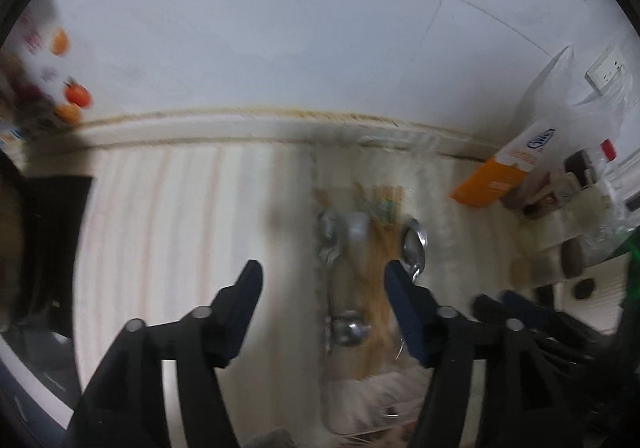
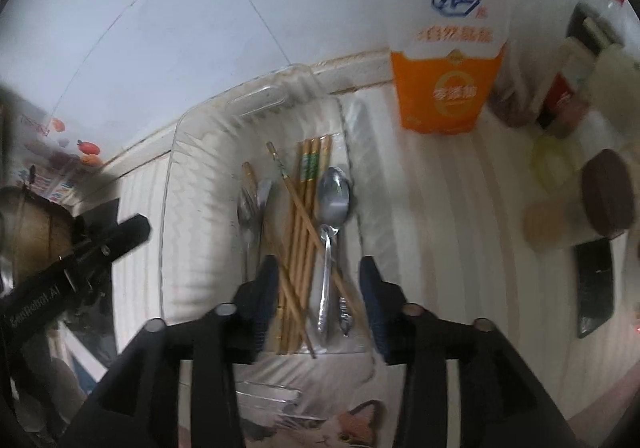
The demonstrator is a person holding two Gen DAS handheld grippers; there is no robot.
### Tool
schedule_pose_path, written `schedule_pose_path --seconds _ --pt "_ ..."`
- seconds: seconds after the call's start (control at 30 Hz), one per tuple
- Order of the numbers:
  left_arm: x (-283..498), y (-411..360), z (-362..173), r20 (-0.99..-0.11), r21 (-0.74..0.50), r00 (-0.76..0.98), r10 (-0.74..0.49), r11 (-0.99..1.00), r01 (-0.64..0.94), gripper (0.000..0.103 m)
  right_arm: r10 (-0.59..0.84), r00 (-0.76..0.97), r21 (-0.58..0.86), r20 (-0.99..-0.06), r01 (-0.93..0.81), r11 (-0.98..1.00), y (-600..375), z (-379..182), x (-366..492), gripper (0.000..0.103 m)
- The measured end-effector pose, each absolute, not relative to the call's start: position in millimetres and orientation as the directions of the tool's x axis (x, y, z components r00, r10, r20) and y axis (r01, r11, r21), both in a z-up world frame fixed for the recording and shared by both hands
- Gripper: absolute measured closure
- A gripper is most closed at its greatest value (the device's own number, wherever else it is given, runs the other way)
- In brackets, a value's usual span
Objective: Organize utensils
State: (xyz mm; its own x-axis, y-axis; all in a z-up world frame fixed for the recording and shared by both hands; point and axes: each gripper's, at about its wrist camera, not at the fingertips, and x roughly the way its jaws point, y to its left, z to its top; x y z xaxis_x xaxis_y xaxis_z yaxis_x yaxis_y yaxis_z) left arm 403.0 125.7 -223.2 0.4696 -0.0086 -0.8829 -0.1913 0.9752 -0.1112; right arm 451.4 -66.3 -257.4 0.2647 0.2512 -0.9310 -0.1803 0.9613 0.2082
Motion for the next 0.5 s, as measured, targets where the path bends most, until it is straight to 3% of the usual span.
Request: schedule_pose_path --seconds 0.07,0.17,0.23,0.3,0.5 --pt "390.1 125.1 -220.4 -0.863 -0.058 0.503 0.05 0.979 -0.197 0.022 0.189 0.315 0.129 -0.93 -0.204 0.971 -66.4 -250.7 438.5 0.046" --pt "369.7 129.1 -219.8 -0.843 -0.053 0.534 0.066 0.977 -0.205 0.0 0.116 0.373 0.037 -0.921 -0.213 0.976 -67.7 -243.9 418.7 0.025" --pt "357.1 129.8 -219.8 -0.84 -0.024 0.534 0.099 0.976 -0.217 0.0 0.086 0.397 -0.002 -0.914 -0.217 0.976 -70.2 -240.4 405.8 0.007" --pt "345.6 129.3 -219.0 -0.837 -0.013 0.535 0.112 0.974 -0.225 0.0 0.059 0.416 -0.034 -0.907 -0.214 0.976 -73.3 -236.4 392.9 0.002" --pt "308.0 118.2 -207.5 -0.818 0.0 0.558 0.144 0.968 -0.249 0.0 0.058 0.46 -0.049 -0.886 -0.218 0.975 -88.3 -218.1 360.4 0.0"
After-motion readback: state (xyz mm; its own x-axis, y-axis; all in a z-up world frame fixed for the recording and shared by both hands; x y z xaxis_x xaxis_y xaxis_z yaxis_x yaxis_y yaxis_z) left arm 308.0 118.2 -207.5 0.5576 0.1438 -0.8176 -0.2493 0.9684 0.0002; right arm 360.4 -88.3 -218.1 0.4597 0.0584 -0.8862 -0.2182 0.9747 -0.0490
